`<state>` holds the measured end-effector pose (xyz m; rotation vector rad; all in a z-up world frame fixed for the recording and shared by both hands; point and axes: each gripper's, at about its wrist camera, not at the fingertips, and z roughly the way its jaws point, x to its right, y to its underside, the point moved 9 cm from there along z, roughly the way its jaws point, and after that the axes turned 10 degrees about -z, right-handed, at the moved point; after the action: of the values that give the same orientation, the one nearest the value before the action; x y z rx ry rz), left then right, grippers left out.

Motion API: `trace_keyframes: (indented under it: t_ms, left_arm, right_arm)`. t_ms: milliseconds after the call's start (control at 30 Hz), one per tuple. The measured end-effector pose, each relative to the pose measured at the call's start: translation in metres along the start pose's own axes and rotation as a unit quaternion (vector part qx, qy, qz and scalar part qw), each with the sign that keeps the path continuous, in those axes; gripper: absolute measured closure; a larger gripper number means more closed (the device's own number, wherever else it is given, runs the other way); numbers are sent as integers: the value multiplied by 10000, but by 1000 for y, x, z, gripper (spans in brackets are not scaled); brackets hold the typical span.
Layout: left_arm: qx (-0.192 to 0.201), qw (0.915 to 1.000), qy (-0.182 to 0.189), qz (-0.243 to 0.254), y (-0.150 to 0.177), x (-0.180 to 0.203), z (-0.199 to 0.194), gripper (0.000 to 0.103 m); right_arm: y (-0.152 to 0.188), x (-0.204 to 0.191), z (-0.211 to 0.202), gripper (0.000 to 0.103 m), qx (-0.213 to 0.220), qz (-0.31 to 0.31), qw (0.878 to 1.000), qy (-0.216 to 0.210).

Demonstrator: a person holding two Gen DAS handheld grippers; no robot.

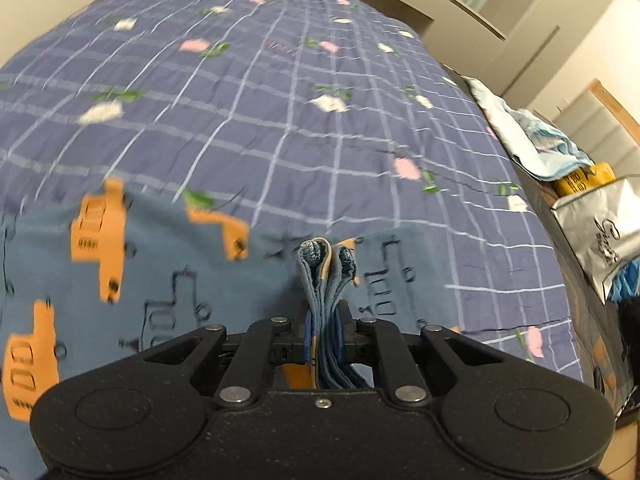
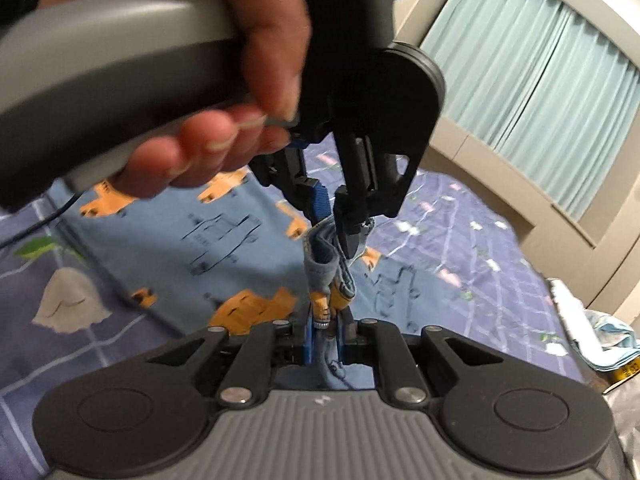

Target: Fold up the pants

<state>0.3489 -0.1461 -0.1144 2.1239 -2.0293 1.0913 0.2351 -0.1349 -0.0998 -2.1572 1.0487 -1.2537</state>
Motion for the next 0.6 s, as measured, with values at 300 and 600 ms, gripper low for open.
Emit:
trace_keyframes:
  t_ms: [300,600]
  left_arm:
    - [82,9999,11,68,7,-8,13,90]
    - [129,9999,-10,114,5,-6,7,91]
  right_arm:
    - [8,-10,12,90,-146,39,9998,-127]
    - [6,-7,7,90,-93,103,9999,-39]
